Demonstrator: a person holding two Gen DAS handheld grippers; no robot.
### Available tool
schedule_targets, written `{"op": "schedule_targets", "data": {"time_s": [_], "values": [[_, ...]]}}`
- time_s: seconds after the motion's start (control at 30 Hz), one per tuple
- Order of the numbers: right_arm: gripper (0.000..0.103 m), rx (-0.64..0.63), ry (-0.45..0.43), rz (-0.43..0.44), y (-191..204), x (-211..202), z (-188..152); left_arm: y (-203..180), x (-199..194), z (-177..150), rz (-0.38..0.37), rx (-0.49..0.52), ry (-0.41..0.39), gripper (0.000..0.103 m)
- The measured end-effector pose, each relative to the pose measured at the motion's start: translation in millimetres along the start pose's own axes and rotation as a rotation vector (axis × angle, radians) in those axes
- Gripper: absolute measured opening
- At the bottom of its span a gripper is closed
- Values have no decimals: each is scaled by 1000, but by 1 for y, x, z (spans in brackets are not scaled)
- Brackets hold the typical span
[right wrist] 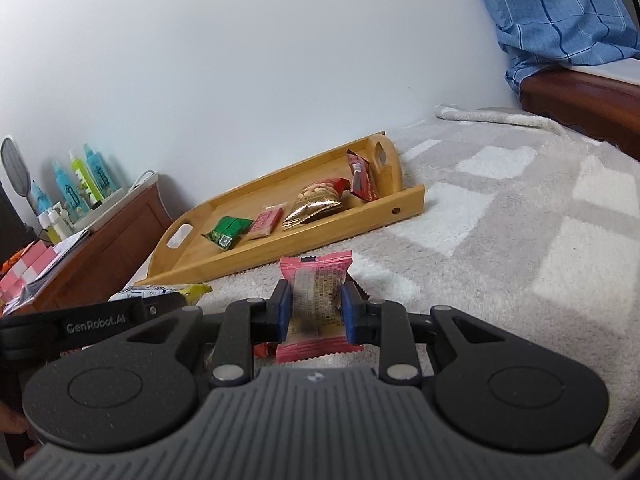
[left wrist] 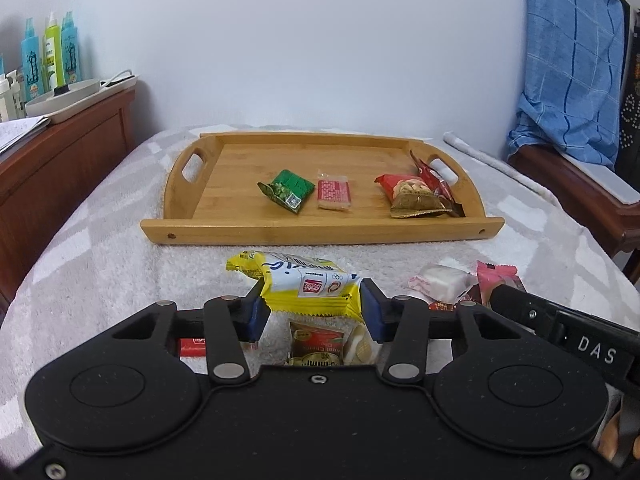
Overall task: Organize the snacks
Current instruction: 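Carry the wafer and snack bar over the wooden tray and open both tools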
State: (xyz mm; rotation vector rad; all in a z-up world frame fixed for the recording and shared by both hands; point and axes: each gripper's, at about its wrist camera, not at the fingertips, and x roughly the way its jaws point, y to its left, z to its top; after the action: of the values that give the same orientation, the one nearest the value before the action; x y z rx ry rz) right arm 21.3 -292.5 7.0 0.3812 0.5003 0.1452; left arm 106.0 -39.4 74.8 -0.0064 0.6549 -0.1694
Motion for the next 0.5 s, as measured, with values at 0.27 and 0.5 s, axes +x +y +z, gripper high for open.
{"op": "schedule_targets", "data": {"time_s": [0.27,0.5], "values": [[30,-7,-32,35,-1,8,30,9,-2,18,-2,-23,-38,44],[30,14,-34,68,-8,35,74,28,9,56,15,-56,-89,44]]}}
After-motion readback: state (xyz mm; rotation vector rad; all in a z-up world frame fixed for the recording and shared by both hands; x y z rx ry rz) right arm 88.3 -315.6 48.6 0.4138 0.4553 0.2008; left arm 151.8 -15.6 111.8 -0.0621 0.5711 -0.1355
